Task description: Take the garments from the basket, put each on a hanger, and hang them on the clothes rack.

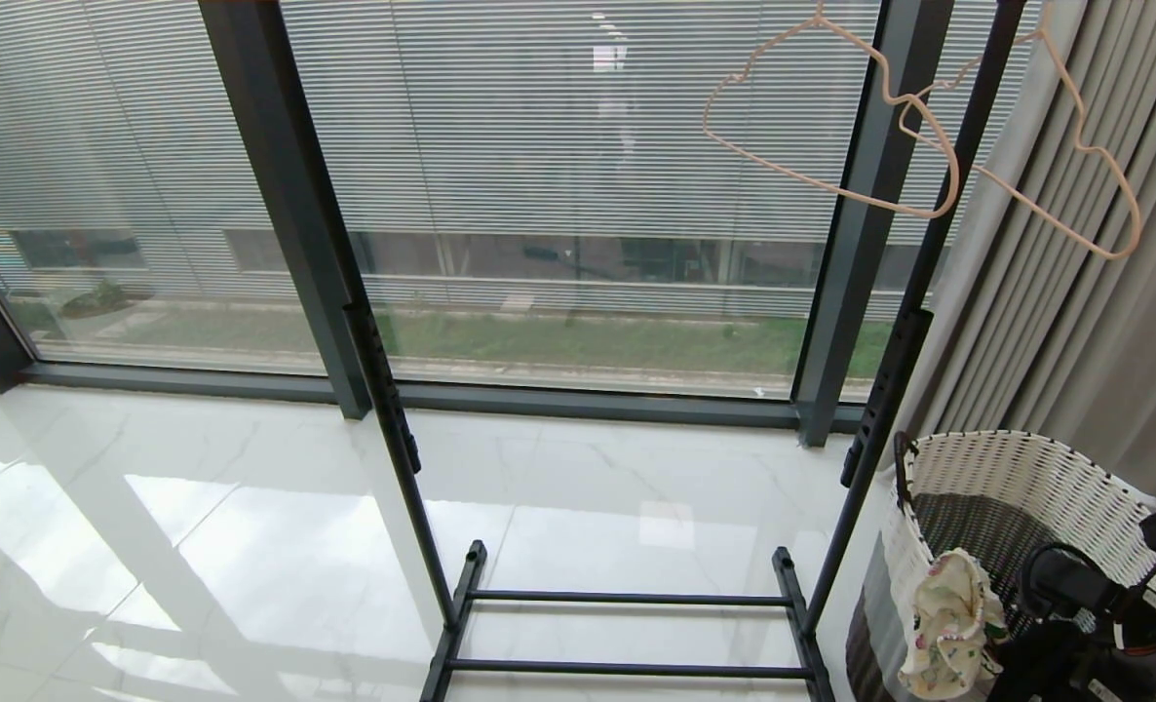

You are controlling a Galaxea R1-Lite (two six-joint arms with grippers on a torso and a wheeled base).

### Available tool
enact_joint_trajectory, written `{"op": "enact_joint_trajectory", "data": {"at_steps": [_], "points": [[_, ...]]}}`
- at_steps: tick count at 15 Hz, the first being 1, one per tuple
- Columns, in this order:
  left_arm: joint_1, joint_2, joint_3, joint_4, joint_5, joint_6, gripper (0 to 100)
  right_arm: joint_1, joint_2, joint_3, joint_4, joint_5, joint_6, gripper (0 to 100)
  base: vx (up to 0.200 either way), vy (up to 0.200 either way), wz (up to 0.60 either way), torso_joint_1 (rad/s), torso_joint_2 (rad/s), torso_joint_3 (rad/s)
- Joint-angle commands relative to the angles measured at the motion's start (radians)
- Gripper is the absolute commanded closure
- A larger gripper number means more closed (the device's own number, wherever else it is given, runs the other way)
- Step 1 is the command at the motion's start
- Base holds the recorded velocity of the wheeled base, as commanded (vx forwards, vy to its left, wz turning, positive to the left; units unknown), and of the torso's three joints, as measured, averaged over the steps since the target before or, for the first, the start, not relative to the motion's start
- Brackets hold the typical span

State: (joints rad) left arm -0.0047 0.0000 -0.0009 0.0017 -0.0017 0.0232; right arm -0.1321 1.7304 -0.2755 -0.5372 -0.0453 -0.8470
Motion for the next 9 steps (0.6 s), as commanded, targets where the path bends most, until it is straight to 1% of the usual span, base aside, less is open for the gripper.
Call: {"op": "enact_joint_trajectory", "data": {"at_steps": [1, 2, 3, 5, 6, 7, 8, 9], "points": [[0.000, 0.000, 0.001, 0.000, 0.000, 0.003, 0, 0.005, -0.089, 0.001, 0.013, 0.019, 0.005, 100, 0.000, 0.000, 0.00, 0.000, 0.00, 0.000], [0.000, 0.000, 0.001, 0.000, -0.003, 0.015, 0, 0.006, -0.144, -0.013, 0.059, 0.021, 0.013, 100, 0.000, 0.000, 0.00, 0.000, 0.00, 0.000], [0.000, 0.000, -0.001, 0.000, -0.006, 0.027, 0, 0.009, -0.195, -0.040, 0.132, 0.025, 0.025, 100, 0.000, 0.000, 0.00, 0.000, 0.00, 0.000], [0.000, 0.000, 0.001, 0.000, -0.006, 0.029, 0, 0.042, -0.335, -0.156, 0.396, 0.061, 0.083, 100, 0.000, 0.000, 0.00, 0.000, 0.00, 0.000], [0.000, 0.000, -0.001, 0.000, -0.006, 0.029, 0, 0.052, -0.367, -0.192, 0.468, 0.064, 0.102, 100, 0.000, 0.000, 0.00, 0.000, 0.00, 0.000], [0.000, 0.000, 0.001, 0.000, -0.006, 0.029, 0, 0.094, -0.456, -0.289, 0.655, 0.064, 0.144, 100, 0.000, 0.000, 0.00, 0.000, 0.00, 0.000], [0.000, 0.000, -0.001, 0.000, -0.008, 0.030, 0, 0.131, -0.509, -0.353, 0.763, 0.065, 0.177, 100, 0.000, 0.000, 0.00, 0.000, 0.00, 0.000], [0.000, 0.000, 0.001, 0.000, -0.008, 0.038, 0, 0.167, -0.551, -0.404, 0.838, 0.065, 0.203, 100, -0.200, 0.000, 0.00, 0.002, 0.00, 0.007]]}}
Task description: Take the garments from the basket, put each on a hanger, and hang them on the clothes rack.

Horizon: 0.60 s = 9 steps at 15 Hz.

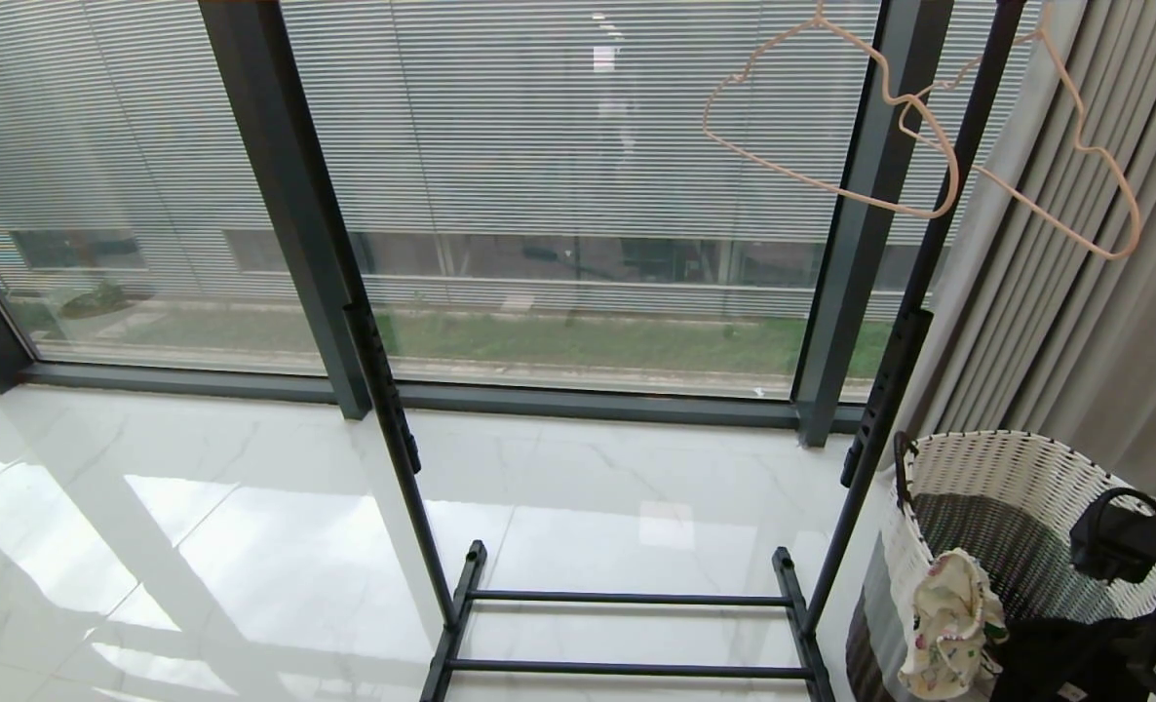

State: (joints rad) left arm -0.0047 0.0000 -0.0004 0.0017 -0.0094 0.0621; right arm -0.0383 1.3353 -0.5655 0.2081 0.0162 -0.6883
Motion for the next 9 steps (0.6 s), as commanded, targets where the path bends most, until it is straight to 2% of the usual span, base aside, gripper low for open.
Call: {"op": "enact_joint_trajectory", "data": {"at_steps": [1, 3, 8, 9], "points": [[0.000, 0.000, 0.000, 0.000, -0.001, 0.008, 0, 0.090, -0.173, -0.134, 0.120, 0.002, 0.053, 100, -0.200, 0.000, 0.00, 0.007, 0.00, 0.007], [0.000, 0.000, 0.000, 0.000, -0.008, 0.022, 0, 0.143, -0.232, -0.197, 0.198, 0.002, 0.066, 100, -0.200, 0.000, 0.00, 0.000, 0.00, 0.000], [0.000, 0.000, 0.000, 0.000, -0.009, 0.038, 0, 0.199, -0.263, -0.224, 0.201, 0.002, 0.066, 100, -0.200, 0.000, 0.00, -0.001, 0.00, 0.005], [0.000, 0.000, 0.000, 0.000, -0.008, 0.053, 0, 0.216, -0.263, -0.232, 0.201, 0.002, 0.066, 100, 0.000, 0.000, 0.00, 0.000, 0.00, 0.000]]}}
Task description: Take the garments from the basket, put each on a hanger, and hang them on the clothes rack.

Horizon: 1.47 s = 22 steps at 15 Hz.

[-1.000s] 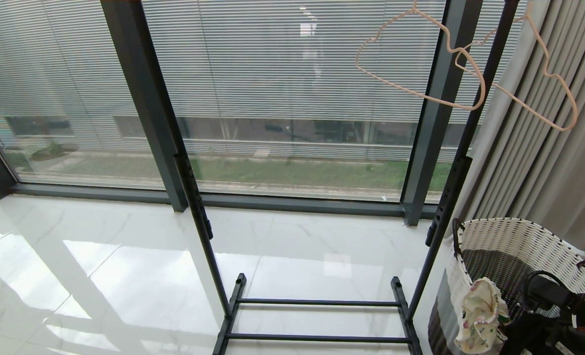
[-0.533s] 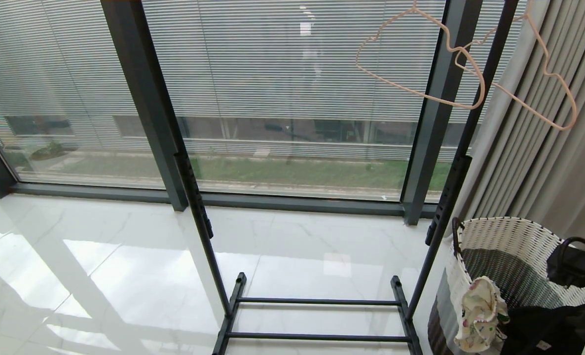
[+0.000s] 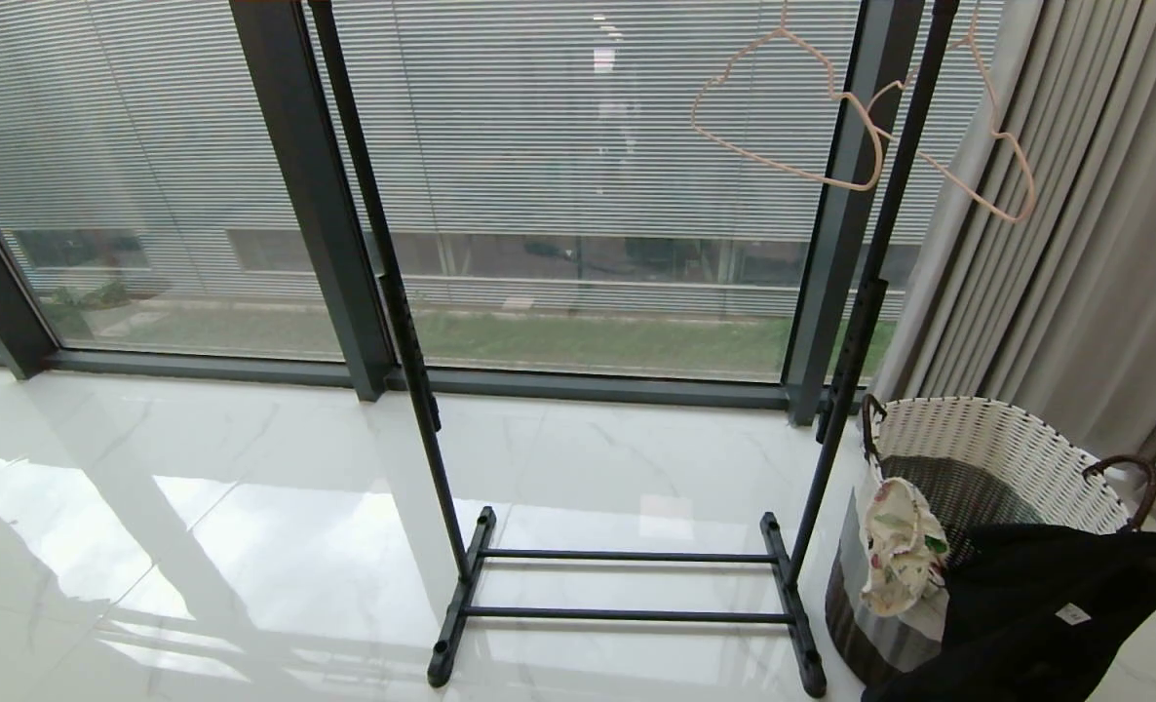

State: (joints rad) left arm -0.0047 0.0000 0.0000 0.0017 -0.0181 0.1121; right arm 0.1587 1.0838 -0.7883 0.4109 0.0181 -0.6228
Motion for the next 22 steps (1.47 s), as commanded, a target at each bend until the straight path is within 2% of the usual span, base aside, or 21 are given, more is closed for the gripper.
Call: {"op": "enact_joint_trajectory", "data": {"at_steps": [1, 8, 9, 10, 11, 12, 13, 15, 16, 19, 20, 21, 22], "points": [[0.000, 0.000, 0.000, 0.000, 0.001, 0.004, 0, 0.031, -0.012, -0.014, -0.003, 0.000, 0.000, 100, 0.000, 0.000, 0.00, 0.000, 0.00, 0.000], [0.000, 0.000, 0.000, 0.000, -0.002, 0.018, 0, 0.133, 0.002, -0.075, -0.009, 0.016, 0.002, 100, 0.000, 0.000, 0.00, 0.000, 0.00, 0.000], [-0.011, 0.034, -0.066, -0.011, -0.072, 0.008, 0, 0.143, 0.001, -0.086, -0.009, 0.016, 0.002, 100, 0.000, 0.000, 0.00, 0.000, 0.00, 0.000], [-0.040, 0.173, -0.196, -0.012, -0.132, -0.063, 0, 0.145, -0.004, -0.091, -0.009, 0.016, 0.002, 100, 0.000, 0.000, 0.00, 0.000, 0.00, 0.000], [-0.060, 0.359, -0.344, -0.028, -0.138, -0.181, 0, 0.145, -0.010, -0.092, -0.009, 0.016, 0.002, 100, 0.000, 0.000, 0.00, 0.000, 0.00, 0.000], [-0.064, 0.578, -0.525, -0.069, -0.141, -0.209, 0, 0.156, -0.019, -0.092, -0.007, 0.017, 0.002, 100, 0.000, 0.000, 0.00, 0.000, 0.00, 0.000], [-0.086, 0.695, -0.601, -0.097, -0.141, -0.207, 0, 0.159, -0.021, -0.092, -0.007, 0.017, 0.002, 100, 0.000, 0.000, 0.00, 0.000, 0.00, 0.000], [-0.201, 0.939, -0.719, -0.174, -0.134, -0.212, 0, 0.182, -0.027, -0.100, -0.007, 0.017, 0.002, 100, 0.000, 0.000, 0.00, 0.000, 0.00, 0.000], [-0.238, 1.006, -0.733, -0.197, -0.135, -0.203, 0, 0.196, -0.030, -0.098, -0.007, 0.017, 0.002, 100, 0.000, 0.000, 0.00, 0.000, 0.00, 0.000], [-0.440, 1.112, -0.744, -0.207, -0.094, -0.181, 0, 0.228, -0.028, -0.098, -0.009, 0.026, 0.006, 100, 0.000, 0.000, 0.00, 0.000, 0.00, 0.000], [-0.589, 1.206, -0.773, -0.212, 0.007, -0.189, 0, 0.245, -0.028, -0.098, -0.007, 0.031, 0.006, 100, 0.000, 0.000, 0.00, 0.000, 0.00, 0.000], [-0.661, 1.281, -0.781, -0.252, 0.079, -0.190, 0, 0.245, -0.028, -0.098, -0.009, 0.039, 0.006, 100, 0.000, 0.000, 0.00, 0.000, 0.00, 0.000], [-0.733, 1.361, -0.781, -0.336, 0.145, -0.192, 0, 0.245, -0.028, -0.100, -0.009, 0.048, 0.006, 100, 0.000, 0.000, 0.00, 0.000, 0.00, 0.000]]}}
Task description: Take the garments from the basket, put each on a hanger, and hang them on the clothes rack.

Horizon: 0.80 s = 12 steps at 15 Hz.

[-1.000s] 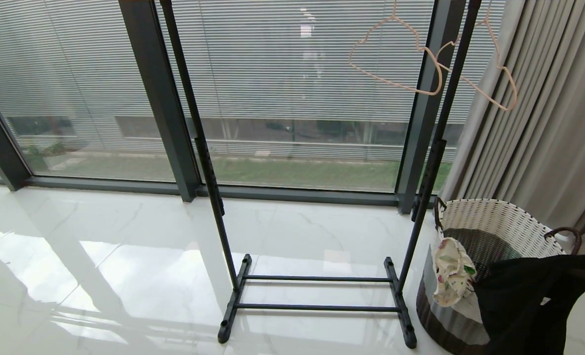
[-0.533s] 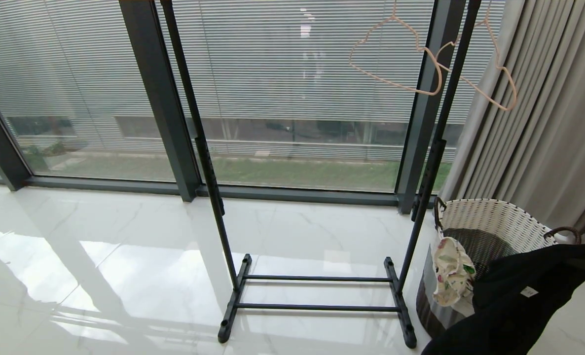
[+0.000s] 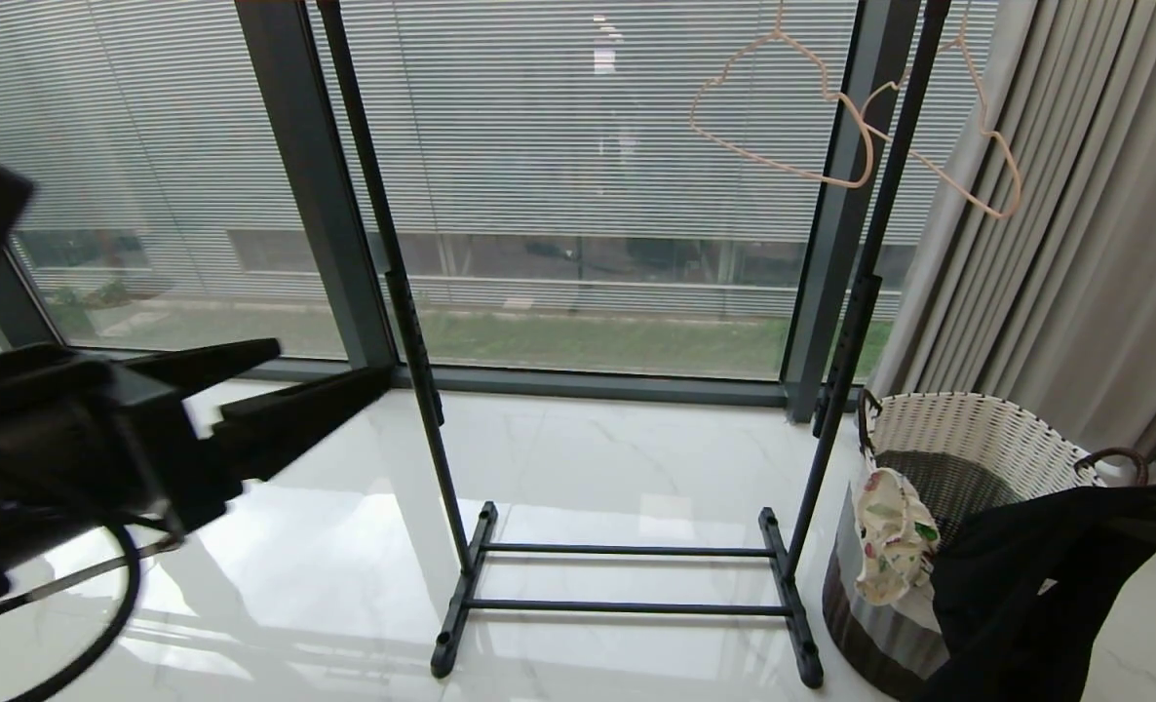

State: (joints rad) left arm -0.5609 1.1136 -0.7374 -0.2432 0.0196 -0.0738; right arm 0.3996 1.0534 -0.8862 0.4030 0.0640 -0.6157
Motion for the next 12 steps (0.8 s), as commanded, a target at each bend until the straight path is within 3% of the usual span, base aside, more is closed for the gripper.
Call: {"op": "enact_joint_trajectory", "data": {"at_steps": [1, 4, 7, 9, 12], "points": [[-0.237, 0.325, -0.043, -0.153, 0.146, -0.014, 0, 0.004, 0.004, -0.004, -0.001, 0.011, 0.001, 100, 0.000, 0.000, 0.00, 0.000, 0.00, 0.000], [-0.352, 0.476, -0.045, -0.199, 0.152, -0.023, 0, 0.004, 0.002, -0.007, -0.004, 0.034, 0.011, 100, 0.000, 0.000, 0.00, 0.000, 0.00, 0.000], [-0.464, 0.592, -0.094, -0.203, 0.129, -0.129, 0, 0.012, 0.002, -0.005, -0.009, 0.040, 0.045, 100, 0.000, 0.000, 0.00, 0.000, 0.00, 0.000], [-0.551, 0.710, -0.194, -0.203, 0.128, -0.224, 0, 0.033, -0.003, -0.004, -0.009, 0.040, 0.062, 100, 0.000, 0.000, 0.00, 0.000, 0.00, 0.000], [-0.620, 0.833, -0.292, -0.234, 0.128, -0.231, 0, 0.065, -0.004, -0.005, -0.009, 0.039, 0.062, 100, 0.000, 0.000, 0.00, 0.000, 0.00, 0.000]]}}
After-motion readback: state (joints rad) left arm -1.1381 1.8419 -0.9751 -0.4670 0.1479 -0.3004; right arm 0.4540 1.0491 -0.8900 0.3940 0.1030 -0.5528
